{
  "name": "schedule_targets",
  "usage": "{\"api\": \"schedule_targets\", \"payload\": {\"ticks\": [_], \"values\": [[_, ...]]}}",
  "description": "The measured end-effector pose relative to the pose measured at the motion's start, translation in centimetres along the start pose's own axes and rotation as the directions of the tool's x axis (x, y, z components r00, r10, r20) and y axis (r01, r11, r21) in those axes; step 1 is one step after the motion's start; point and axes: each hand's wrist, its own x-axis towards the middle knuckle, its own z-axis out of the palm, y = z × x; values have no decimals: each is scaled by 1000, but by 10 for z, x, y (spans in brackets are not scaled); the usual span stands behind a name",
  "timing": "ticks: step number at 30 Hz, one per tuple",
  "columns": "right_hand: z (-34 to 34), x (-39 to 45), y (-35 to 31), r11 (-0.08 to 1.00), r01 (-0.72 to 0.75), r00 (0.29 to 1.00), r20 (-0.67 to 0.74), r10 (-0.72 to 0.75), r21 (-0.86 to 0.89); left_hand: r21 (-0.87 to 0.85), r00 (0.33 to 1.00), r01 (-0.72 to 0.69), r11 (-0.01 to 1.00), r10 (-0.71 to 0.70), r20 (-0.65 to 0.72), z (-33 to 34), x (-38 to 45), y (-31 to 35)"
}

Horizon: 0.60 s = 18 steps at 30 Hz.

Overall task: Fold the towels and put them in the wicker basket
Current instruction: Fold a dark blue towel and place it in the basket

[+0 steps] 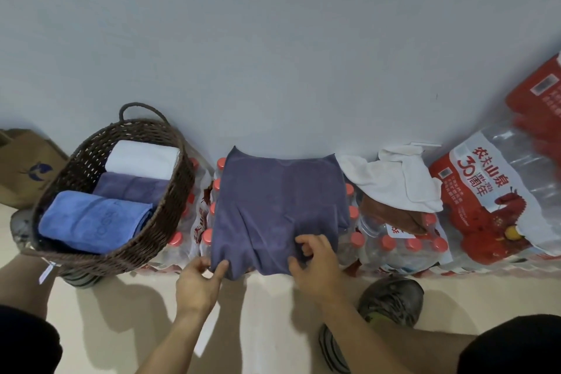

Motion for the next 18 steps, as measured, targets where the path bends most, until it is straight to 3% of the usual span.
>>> {"api": "schedule_targets", "payload": {"ticks": [3, 6, 8, 11, 15, 16, 18], "values": [[2, 1, -5, 997, -34, 999, 2, 34, -74, 106, 998, -16, 994, 9, 64, -5, 4, 5], [-2, 4, -27, 994, -79, 994, 72, 84, -76, 184, 969, -73, 980, 26, 246, -15, 2, 28], [-17, 15, -54, 992, 36, 962, 274, -1, -121, 205, 925, -168, 964, 82, 371, -24, -5, 50], [-58, 43, -110, 930, 271, 810, 581, -80, -249, 235, 877, -314, 920, 187, 442, -42, -21, 93], [-105, 51, -162, 882, 373, 695, 716, -61, -287, -90, 849, -293, 952, 303, 432, -65, -51, 143], [-109, 46, -165, 910, 344, 691, 718, -80, -230, -172, 842, -276, 946, 324, 431, -71, -58, 151], [-109, 32, -162, 965, 246, 751, 647, -130, -92, -341, 834, -204, 918, 345, 431, -79, -67, 161]]}}
